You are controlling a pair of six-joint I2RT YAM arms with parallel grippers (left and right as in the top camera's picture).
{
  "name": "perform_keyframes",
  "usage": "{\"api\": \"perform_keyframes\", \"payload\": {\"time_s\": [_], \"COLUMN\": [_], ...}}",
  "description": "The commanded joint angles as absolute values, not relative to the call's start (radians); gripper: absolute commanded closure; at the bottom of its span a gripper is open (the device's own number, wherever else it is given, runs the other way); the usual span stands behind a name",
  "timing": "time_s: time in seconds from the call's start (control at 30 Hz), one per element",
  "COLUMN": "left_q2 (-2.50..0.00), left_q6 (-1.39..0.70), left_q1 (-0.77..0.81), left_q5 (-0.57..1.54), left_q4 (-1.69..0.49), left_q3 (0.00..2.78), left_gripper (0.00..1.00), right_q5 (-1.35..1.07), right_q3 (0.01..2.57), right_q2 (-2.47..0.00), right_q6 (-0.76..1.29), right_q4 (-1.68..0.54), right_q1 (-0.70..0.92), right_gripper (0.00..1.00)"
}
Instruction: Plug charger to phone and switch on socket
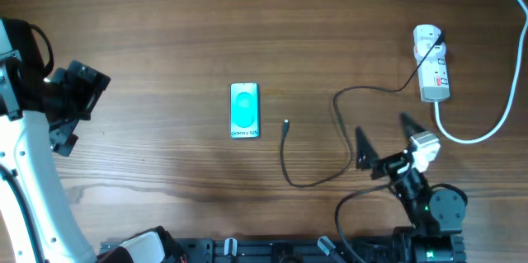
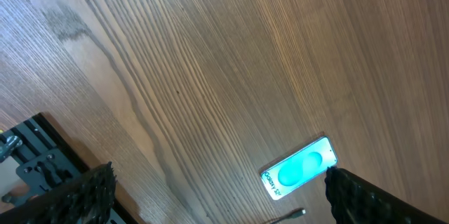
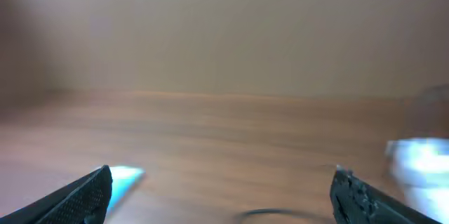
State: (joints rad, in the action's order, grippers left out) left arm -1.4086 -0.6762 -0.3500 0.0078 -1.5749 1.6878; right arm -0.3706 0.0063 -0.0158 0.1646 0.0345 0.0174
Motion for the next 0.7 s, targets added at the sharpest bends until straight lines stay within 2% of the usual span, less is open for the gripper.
{"api": "perform_keyframes", "payload": {"time_s": [0.0,0.07,0.13,0.33,0.47,0.53,0.67], "left_q2": [-1.406,-1.406,-1.406,-1.406,-1.406,-1.406,-1.406], "left_q6": [-0.689,-0.689,-0.689,-0.689,-0.689,-0.689,-0.689], "left_q1": [-0.356,-0.356,-0.356,-0.356,-0.356,-0.356,-0.356], "left_q5": [-0.009,-0.009,-0.010,-0.010,-0.009,-0.009,-0.009], "left_q4": [-1.576,-1.576,-1.576,-1.576,-1.576,-1.576,-1.576], "left_q3": [1.692,1.692,1.692,1.692,1.692,1.692,1.692], "left_gripper": [0.00,0.00,0.00,0.00,0.00,0.00,0.00], "right_q5": [-0.716,-0.693,-0.678,-0.759,-0.731,-0.731,-0.730], "right_q3": [0.005,0.005,0.005,0.019,0.125,0.190,0.429], "right_q2": [-0.011,-0.011,-0.011,-0.011,-0.031,-0.065,-0.250], "right_q6": [0.628,0.802,0.870,0.892,0.847,0.791,0.537], "right_q4": [0.039,0.036,0.042,0.300,0.327,0.285,-0.051], "right_q1": [0.022,0.022,0.022,0.022,0.022,0.022,0.022], "right_gripper": [0.00,0.00,0.00,0.00,0.00,0.00,0.00]}}
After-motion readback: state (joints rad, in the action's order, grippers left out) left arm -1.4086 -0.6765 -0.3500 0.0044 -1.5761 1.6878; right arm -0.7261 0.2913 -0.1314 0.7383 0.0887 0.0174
